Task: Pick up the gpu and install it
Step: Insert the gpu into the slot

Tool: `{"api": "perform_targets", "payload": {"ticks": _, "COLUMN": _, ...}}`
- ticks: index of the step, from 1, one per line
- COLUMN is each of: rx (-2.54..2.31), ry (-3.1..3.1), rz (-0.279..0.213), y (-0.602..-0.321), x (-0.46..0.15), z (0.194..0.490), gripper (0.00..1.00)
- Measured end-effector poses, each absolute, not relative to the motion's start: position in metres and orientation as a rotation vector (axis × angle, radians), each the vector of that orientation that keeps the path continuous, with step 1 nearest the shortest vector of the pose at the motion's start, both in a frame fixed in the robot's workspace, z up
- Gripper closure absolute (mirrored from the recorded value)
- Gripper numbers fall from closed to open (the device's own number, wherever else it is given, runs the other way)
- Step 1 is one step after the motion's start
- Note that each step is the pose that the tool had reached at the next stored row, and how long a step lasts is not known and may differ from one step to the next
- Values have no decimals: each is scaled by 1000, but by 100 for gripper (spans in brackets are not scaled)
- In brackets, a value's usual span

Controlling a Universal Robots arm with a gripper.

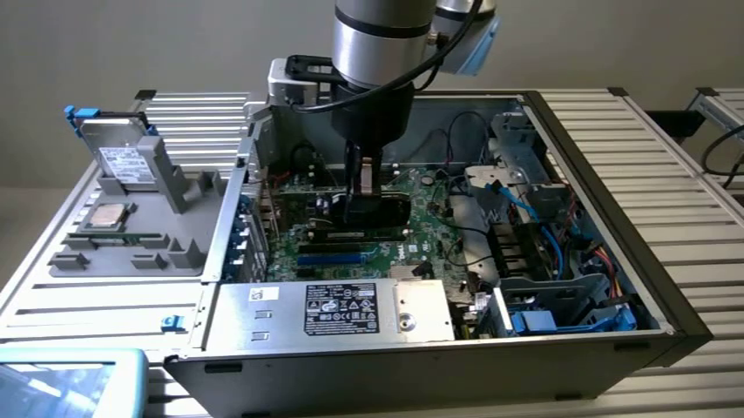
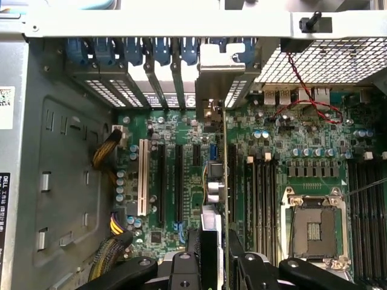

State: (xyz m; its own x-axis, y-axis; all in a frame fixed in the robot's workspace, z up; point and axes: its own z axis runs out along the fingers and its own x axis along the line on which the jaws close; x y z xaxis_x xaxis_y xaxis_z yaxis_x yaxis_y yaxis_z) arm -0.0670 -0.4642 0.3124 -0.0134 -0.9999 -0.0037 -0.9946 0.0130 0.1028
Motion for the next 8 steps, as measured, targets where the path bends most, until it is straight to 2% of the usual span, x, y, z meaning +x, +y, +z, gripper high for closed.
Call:
{"api": "perform_targets", "payload": {"ticks": 5, "rx": 2155, "ry": -2185, "rz": -115, "y": -464, "x": -67, "z": 312, "gripper": 72}}
{"api": "perform_targets", "payload": {"ticks": 8, "rx": 2143, "ry": -2175, "rz": -88, "y": -462, "x": -68, "z": 310, "gripper": 72}}
